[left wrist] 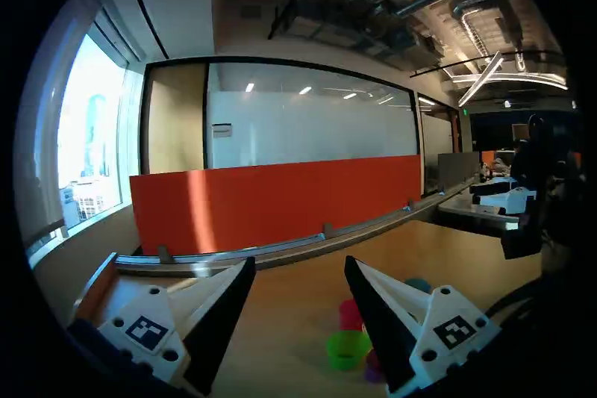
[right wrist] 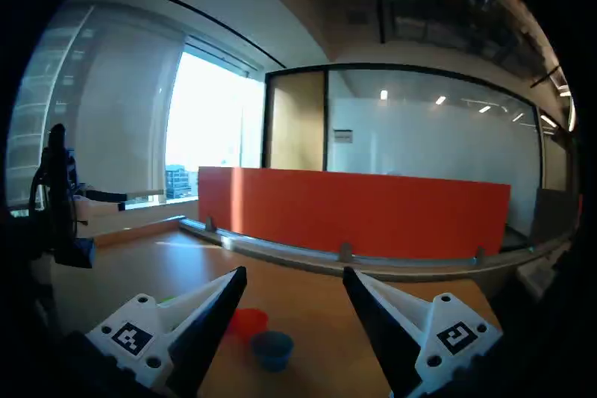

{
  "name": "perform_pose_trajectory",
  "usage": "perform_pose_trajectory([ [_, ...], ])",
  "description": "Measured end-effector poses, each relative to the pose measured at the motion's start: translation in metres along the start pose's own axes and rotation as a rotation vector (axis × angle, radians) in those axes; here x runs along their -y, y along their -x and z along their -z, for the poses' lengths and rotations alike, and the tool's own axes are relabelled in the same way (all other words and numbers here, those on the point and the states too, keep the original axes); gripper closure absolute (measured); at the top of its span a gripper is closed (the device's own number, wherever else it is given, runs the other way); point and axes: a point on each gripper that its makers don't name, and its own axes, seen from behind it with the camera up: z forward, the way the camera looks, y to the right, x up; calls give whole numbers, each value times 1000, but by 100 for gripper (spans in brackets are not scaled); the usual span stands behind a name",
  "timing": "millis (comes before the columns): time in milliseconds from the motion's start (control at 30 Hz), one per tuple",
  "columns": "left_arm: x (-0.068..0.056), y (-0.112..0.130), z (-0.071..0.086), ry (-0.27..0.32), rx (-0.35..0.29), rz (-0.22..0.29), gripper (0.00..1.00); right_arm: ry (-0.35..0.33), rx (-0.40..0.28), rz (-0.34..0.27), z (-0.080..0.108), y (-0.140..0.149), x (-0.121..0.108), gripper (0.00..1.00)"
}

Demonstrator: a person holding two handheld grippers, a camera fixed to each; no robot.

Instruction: Pour water

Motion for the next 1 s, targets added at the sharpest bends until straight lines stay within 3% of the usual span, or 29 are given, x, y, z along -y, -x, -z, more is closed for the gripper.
perform_pose_trajectory([
  [267, -17, 6, -5, 97, 27, 18, 12, -78, 11, -20, -4, -4, 13, 0],
  [567, -19, 15, -14, 128, 48, -10, 12, -111, 64, 3, -9, 7, 18, 0],
  [1000, -26, 45, -22, 225, 129, -30, 12, -164, 168, 55, -16, 30, 22, 0],
])
